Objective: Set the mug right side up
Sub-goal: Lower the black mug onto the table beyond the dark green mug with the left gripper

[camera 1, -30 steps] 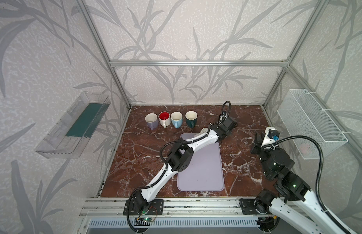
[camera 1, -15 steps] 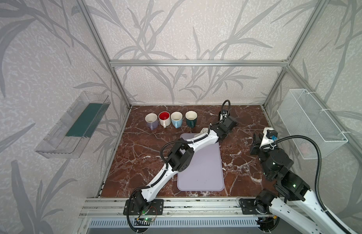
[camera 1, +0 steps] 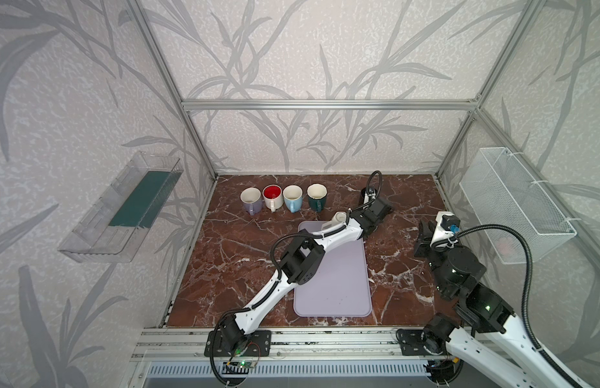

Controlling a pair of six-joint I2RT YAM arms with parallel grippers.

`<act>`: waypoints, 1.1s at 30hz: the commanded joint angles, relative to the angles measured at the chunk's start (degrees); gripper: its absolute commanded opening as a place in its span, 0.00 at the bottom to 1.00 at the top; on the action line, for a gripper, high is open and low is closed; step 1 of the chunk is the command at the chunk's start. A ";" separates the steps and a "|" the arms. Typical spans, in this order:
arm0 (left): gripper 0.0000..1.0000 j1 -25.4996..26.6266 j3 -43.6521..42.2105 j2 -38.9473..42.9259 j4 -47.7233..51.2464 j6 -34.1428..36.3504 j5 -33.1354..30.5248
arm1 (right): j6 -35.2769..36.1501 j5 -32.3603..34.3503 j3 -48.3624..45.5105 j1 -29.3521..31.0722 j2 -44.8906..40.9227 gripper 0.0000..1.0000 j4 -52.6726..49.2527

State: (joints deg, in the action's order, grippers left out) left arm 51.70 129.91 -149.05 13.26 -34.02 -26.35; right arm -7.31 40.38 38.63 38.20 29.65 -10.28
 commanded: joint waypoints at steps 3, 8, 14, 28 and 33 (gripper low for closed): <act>0.00 0.26 0.84 0.23 -5.27 0.36 -4.13 | -0.62 -0.07 1.54 -0.15 -0.03 0.27 -0.36; 0.00 0.25 0.79 -0.67 -5.39 0.27 -4.14 | -0.70 -0.04 1.57 -0.14 -0.32 0.27 -0.61; 0.00 0.24 0.87 -1.10 -5.00 0.35 -4.06 | -0.85 -0.13 1.58 -0.17 -0.38 0.27 -0.67; 0.22 0.26 2.22 -0.63 -2.98 1.71 -4.84 | -1.14 -0.52 1.69 -0.10 -0.13 0.27 -0.92; 0.33 0.24 2.21 0.31 -2.71 2.45 -5.04 | -1.41 -0.65 1.78 -0.15 0.02 0.28 -0.96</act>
State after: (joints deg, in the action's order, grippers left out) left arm 51.72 130.23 -149.88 11.46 -31.97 -28.91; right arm -7.99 39.94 38.63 38.20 29.63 -11.05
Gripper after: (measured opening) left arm 0.321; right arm 0.276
